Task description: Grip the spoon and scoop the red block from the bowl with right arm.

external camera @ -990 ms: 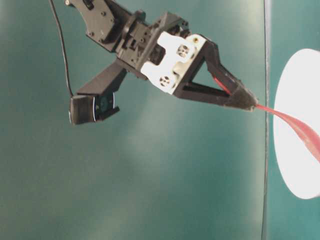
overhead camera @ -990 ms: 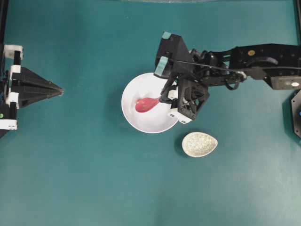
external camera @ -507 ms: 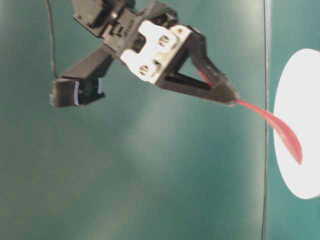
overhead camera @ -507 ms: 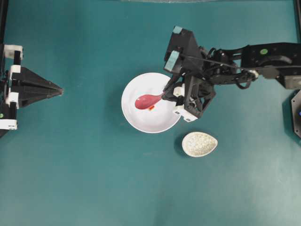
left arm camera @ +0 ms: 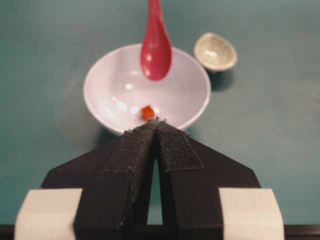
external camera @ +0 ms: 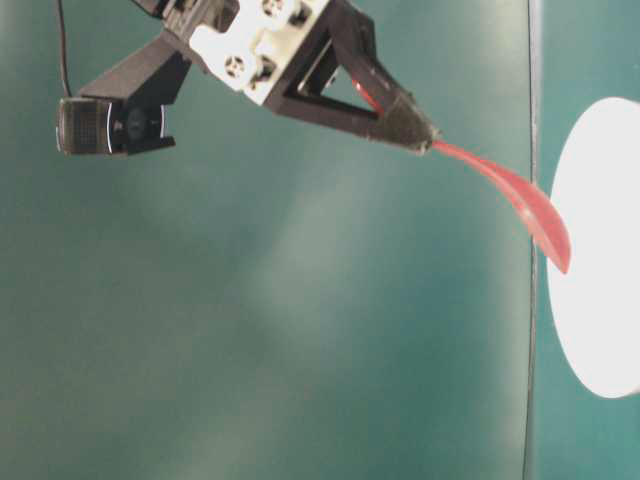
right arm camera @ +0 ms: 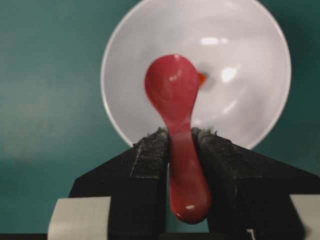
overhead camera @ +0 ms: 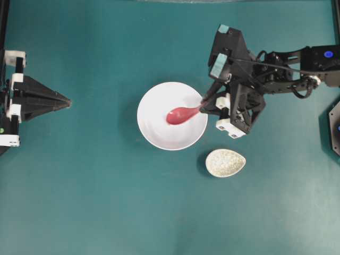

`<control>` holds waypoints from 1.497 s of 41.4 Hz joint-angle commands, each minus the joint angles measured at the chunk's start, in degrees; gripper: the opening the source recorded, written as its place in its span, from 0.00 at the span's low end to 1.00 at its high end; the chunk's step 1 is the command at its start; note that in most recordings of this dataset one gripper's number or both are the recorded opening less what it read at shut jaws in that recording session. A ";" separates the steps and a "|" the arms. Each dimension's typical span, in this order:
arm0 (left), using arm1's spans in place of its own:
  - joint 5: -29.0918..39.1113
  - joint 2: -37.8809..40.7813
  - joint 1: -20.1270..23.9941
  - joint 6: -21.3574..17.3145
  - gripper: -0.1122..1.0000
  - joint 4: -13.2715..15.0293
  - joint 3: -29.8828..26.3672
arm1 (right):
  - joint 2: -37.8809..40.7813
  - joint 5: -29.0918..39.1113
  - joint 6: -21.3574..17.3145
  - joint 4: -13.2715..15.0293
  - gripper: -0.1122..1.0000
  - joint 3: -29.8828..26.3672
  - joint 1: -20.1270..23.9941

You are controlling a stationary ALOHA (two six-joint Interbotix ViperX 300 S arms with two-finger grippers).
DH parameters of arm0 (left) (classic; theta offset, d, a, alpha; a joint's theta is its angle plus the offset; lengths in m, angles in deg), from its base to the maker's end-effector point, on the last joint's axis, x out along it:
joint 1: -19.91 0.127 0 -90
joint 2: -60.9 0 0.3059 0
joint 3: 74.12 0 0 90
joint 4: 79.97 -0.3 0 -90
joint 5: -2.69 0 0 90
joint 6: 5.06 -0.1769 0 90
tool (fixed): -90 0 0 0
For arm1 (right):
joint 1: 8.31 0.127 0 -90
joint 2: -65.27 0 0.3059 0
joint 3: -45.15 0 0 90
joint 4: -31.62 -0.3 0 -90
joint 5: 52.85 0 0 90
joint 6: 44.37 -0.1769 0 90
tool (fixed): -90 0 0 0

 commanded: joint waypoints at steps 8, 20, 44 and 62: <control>-0.62 0.44 0.18 0.00 0.10 -0.18 -0.79 | -0.88 2.81 0.09 0.35 0.32 -0.53 0.09; -0.62 0.44 0.18 0.00 0.10 -0.18 -0.79 | -1.23 3.69 0.09 0.35 0.32 -0.44 0.09; -0.62 0.44 0.18 0.00 0.10 -0.18 -0.79 | 3.25 3.69 0.18 2.11 0.32 -0.79 0.09; -0.53 0.44 0.09 -0.09 0.10 -0.18 -0.79 | 8.70 1.41 0.35 3.43 0.32 -3.25 0.00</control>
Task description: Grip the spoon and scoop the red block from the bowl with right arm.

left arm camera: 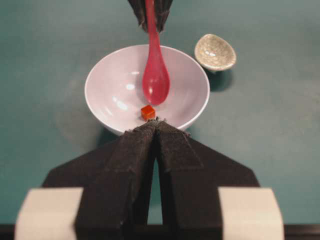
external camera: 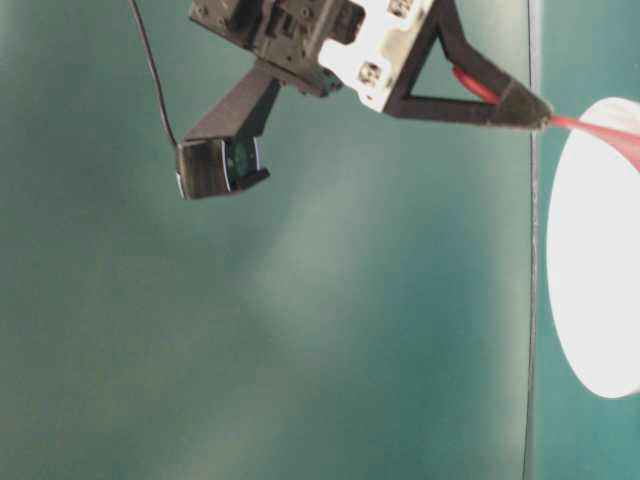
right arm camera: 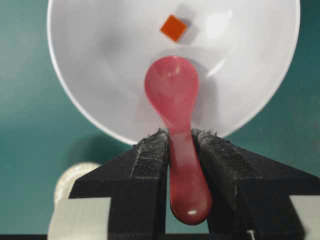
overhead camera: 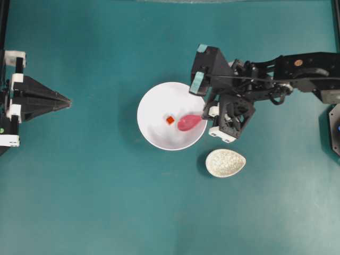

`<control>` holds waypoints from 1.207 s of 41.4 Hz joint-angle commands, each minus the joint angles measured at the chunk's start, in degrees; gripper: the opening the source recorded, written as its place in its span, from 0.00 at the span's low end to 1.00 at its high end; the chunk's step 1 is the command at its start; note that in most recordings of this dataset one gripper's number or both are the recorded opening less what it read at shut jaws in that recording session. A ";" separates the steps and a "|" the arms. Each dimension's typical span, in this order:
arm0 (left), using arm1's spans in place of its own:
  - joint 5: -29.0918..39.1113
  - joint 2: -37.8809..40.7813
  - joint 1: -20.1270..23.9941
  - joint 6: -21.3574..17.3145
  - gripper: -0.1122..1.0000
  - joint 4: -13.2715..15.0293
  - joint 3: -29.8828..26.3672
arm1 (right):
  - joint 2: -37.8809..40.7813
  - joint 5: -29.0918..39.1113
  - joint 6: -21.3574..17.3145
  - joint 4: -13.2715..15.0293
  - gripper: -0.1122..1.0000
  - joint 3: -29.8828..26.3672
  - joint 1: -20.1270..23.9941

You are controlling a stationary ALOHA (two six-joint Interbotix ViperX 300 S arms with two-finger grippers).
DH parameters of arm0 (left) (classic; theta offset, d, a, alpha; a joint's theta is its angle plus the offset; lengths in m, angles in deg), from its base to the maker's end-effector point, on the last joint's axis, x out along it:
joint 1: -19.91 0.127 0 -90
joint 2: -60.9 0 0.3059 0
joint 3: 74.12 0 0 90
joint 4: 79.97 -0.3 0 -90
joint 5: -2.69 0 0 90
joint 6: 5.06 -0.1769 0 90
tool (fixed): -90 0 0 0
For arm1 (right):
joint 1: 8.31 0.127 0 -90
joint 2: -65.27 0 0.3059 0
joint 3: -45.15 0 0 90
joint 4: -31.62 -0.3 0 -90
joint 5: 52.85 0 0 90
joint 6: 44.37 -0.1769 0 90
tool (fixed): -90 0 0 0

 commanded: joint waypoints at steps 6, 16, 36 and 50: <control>-0.53 0.44 0.09 -0.09 0.10 -0.18 -0.79 | 1.58 -3.16 0.09 0.44 0.32 -2.90 -0.26; -0.62 0.44 0.09 -0.09 0.10 -0.18 -0.79 | 4.22 -5.36 0.09 0.44 0.32 -6.06 -0.35; -0.62 0.44 0.09 -0.09 0.10 -0.18 -0.79 | 4.83 -8.44 -0.18 0.09 0.32 -7.03 -1.14; -0.53 0.44 0.09 -0.18 0.10 -0.18 -0.79 | 4.39 -9.14 -2.29 0.09 0.32 -7.03 -1.14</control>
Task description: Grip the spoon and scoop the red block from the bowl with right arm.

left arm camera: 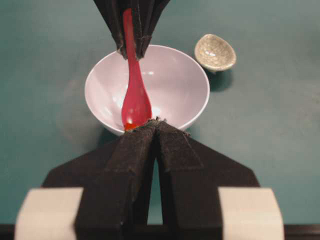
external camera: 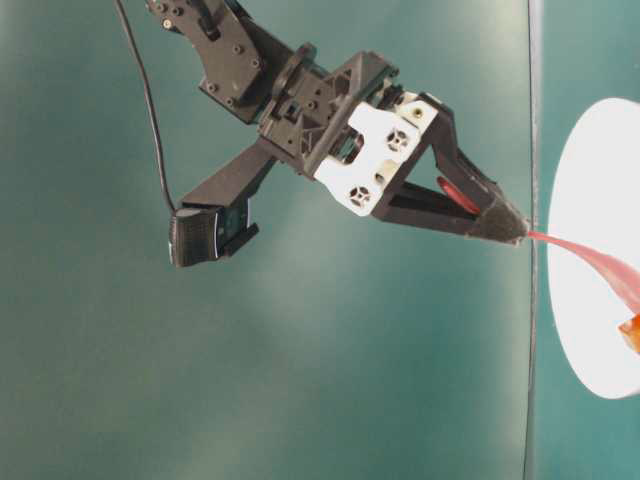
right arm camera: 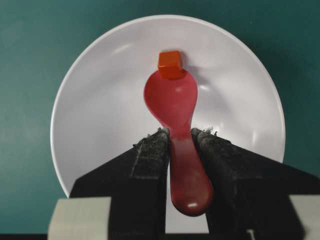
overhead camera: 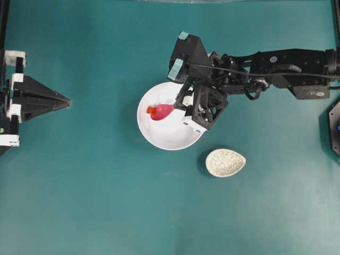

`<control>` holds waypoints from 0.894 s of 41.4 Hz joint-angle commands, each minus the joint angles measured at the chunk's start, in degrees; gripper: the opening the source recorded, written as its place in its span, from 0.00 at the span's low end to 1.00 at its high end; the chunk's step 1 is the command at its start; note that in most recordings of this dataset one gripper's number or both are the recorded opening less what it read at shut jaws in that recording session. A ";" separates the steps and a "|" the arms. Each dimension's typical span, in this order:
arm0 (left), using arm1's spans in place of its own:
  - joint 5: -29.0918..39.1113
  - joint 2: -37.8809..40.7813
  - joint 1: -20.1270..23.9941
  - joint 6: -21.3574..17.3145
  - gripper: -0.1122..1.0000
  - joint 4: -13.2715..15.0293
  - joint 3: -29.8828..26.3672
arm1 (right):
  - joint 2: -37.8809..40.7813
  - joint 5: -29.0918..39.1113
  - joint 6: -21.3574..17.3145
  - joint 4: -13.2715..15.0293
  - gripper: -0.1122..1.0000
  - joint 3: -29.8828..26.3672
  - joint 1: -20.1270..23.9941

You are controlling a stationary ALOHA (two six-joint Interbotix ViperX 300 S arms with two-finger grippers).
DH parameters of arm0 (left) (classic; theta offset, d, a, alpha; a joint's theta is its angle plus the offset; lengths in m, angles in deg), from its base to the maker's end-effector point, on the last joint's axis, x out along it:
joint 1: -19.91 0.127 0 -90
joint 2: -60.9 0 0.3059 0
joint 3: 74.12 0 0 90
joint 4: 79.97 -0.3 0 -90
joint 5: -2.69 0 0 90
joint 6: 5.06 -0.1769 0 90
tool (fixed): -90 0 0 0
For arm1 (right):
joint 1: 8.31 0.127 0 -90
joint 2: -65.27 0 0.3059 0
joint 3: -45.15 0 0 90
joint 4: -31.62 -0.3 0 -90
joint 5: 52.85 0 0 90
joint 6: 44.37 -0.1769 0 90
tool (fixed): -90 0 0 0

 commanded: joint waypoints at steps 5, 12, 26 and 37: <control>-0.62 0.44 0.09 -0.09 0.10 -0.18 -0.79 | -1.76 -1.23 -0.09 -0.09 0.32 -1.41 0.09; -0.53 0.44 0.09 -0.18 0.10 -0.18 -0.79 | -2.64 -1.85 -0.09 -0.09 0.32 -0.97 0.00; -0.62 0.53 0.09 -0.18 0.10 -0.18 -0.79 | -4.31 -2.02 -0.09 -0.18 0.32 0.18 0.09; -0.62 0.44 0.09 -0.18 0.10 -0.18 -0.79 | -4.57 -3.96 -0.18 -0.26 0.32 0.44 0.09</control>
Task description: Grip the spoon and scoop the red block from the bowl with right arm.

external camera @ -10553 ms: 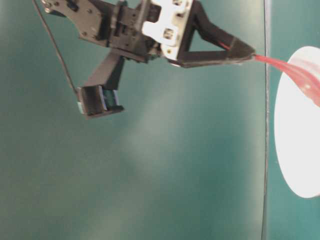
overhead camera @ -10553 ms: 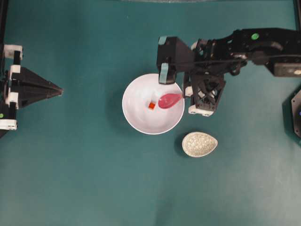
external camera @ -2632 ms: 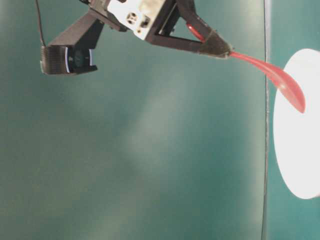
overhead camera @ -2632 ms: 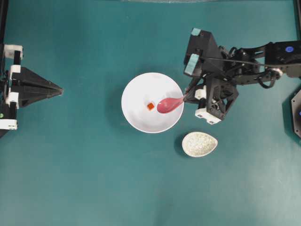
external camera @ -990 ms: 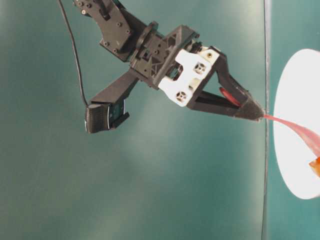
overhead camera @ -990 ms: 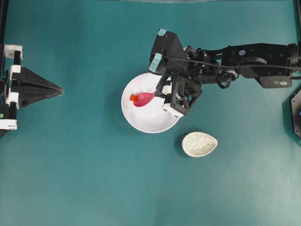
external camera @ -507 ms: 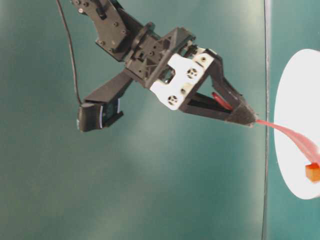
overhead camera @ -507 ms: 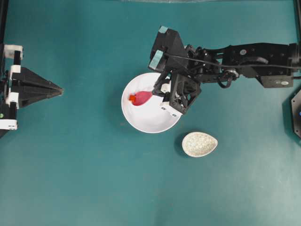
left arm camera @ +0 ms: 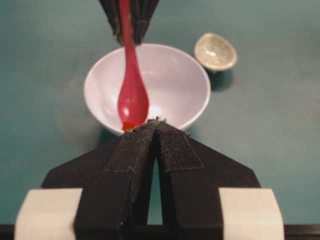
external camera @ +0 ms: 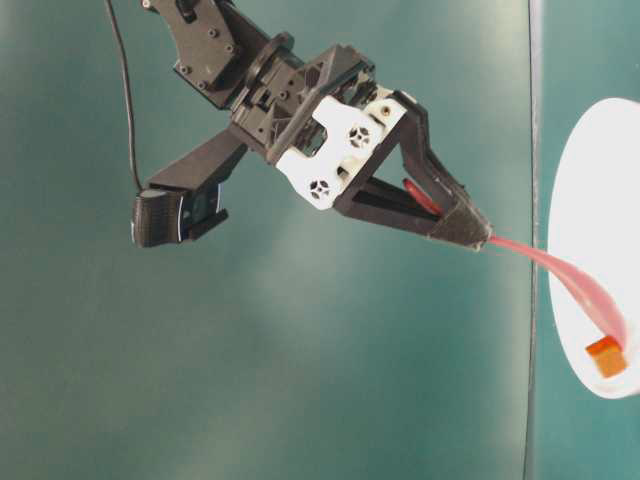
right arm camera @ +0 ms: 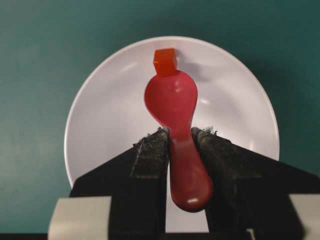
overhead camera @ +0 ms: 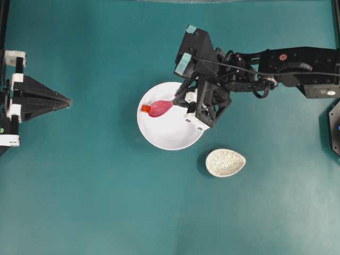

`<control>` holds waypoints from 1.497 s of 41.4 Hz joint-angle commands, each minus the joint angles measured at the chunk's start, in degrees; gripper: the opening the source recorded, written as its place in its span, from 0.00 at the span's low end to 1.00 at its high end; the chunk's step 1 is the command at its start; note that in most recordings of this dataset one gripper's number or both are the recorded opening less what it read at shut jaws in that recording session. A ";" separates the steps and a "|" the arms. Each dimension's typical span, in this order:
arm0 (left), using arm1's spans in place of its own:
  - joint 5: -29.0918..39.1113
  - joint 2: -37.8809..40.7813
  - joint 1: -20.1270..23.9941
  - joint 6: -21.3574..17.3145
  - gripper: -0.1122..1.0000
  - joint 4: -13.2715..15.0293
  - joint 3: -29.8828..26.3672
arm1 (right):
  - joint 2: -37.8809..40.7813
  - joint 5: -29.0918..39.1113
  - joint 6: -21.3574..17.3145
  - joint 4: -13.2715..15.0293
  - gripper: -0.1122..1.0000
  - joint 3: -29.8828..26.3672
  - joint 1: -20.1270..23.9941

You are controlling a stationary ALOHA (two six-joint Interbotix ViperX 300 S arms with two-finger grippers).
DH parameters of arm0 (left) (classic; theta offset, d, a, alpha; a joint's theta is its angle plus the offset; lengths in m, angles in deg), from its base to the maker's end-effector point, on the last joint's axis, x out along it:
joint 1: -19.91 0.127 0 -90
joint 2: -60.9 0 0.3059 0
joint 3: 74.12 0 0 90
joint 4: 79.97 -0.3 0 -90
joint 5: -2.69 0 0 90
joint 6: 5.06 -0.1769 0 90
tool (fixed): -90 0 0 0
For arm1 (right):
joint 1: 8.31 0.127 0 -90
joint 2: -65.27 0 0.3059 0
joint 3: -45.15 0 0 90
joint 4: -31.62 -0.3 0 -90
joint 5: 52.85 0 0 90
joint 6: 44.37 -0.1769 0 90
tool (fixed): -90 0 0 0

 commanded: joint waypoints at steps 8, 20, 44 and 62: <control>-0.62 0.44 0.18 -0.18 0.10 -0.18 -0.79 | -1.76 -2.02 0.00 -0.18 0.32 -0.62 0.09; -0.53 0.44 0.18 -0.18 0.10 -0.18 -0.79 | -1.76 -2.72 -0.79 -0.35 0.32 0.18 0.18; -0.62 0.44 0.18 -0.09 0.10 -0.18 -0.79 | -1.85 -6.24 -1.14 -1.23 0.32 1.67 0.70; -0.53 0.44 0.18 -0.09 0.10 -0.18 -0.70 | -2.02 -11.69 -1.14 -1.41 0.32 4.22 2.11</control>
